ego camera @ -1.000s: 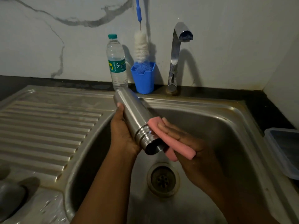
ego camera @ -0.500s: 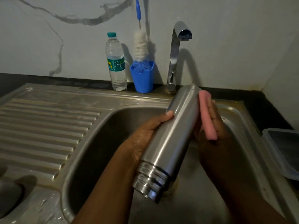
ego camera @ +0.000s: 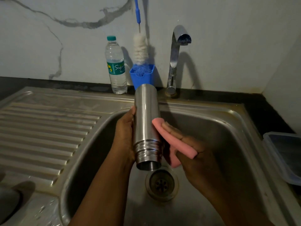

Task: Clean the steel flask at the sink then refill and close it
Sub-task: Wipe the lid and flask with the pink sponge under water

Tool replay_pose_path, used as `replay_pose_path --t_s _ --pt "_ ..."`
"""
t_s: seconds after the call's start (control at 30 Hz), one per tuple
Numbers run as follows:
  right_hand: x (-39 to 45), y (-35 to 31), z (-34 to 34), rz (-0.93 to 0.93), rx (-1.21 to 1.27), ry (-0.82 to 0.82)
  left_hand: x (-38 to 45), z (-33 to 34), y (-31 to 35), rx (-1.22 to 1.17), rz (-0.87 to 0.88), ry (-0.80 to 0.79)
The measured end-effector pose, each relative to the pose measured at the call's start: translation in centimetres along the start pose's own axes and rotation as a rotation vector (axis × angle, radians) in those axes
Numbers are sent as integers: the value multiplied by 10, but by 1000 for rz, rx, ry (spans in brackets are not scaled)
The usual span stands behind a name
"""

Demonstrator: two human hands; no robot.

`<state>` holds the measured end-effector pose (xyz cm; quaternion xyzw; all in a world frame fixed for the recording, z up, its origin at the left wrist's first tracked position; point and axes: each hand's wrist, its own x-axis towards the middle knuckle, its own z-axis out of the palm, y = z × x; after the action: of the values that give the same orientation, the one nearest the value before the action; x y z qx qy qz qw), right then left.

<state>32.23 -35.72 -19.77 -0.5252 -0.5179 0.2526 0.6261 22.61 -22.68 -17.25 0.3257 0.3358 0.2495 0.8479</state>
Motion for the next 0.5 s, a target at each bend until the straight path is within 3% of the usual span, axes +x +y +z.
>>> replay_pose_path --t_s 0.07,0.2,0.37,0.43,0.5 --pt "-1 2 1 -97 -154 -11 3 -1 -3 27 0 8" --pt "-4 13 6 -65 -217 -2 5 6 -13 116 0 -135" --pt "0 29 -8 -211 -591 -2 3 9 -14 122 -221 -280" --pt "5 30 -16 -331 -770 78 1 9 -15 166 -273 -315" --pt "6 27 -25 -368 -729 236 -3 8 -16 237 -312 -373"
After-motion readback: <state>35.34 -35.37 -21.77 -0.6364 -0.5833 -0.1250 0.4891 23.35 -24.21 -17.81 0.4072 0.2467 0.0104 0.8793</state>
